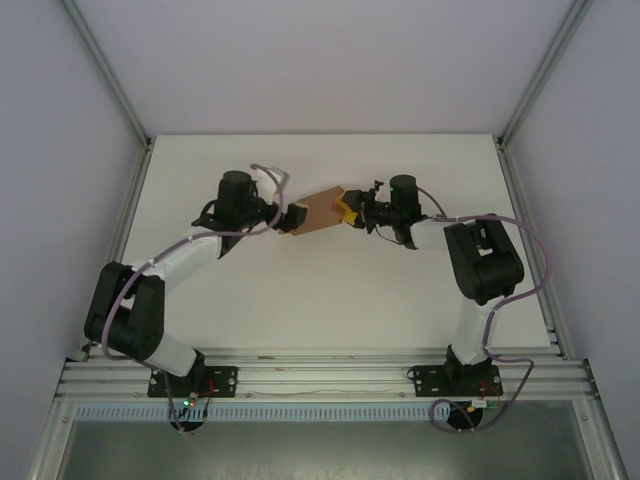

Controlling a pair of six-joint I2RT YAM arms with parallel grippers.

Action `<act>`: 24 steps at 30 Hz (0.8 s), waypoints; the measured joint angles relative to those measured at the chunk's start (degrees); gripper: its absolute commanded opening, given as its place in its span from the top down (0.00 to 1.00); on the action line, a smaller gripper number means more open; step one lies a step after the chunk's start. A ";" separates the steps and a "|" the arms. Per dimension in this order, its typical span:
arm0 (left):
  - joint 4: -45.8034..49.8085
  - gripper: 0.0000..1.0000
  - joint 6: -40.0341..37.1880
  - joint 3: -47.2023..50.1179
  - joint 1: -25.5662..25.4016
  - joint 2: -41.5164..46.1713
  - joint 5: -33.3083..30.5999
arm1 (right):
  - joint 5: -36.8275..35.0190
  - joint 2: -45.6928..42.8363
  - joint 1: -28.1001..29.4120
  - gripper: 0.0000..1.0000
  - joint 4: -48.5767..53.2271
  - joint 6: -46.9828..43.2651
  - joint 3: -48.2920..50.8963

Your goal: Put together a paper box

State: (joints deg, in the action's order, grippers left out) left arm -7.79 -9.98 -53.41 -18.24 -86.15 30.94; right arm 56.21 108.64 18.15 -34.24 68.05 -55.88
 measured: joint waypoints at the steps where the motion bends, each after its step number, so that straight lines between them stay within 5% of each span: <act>1: 2.32 0.00 -4.57 -0.39 -1.68 0.04 -0.35 | 0.13 -0.37 0.00 0.70 0.39 1.70 -0.02; 5: 12.20 0.00 -18.97 -4.44 -6.34 -2.71 -2.62 | 0.66 -3.21 0.00 0.70 3.48 7.04 -0.02; 10: 17.03 0.00 -28.65 -8.79 -6.36 -6.10 -7.65 | 0.66 -7.45 0.00 0.70 6.93 10.73 -0.31; 16: 15.76 0.02 -33.27 -9.44 -6.38 -6.78 -13.40 | 1.05 -8.55 0.00 0.72 7.58 14.97 -1.70; 24: 12.96 0.03 -33.40 -9.94 -6.25 -9.16 -11.76 | 1.70 -8.02 0.00 0.66 11.63 14.71 -3.34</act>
State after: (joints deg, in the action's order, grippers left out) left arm 5.17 -43.38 -63.35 -24.49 -95.31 19.18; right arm 57.91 100.62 18.15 -22.61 82.76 -59.22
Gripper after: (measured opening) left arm 0.967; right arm 0.330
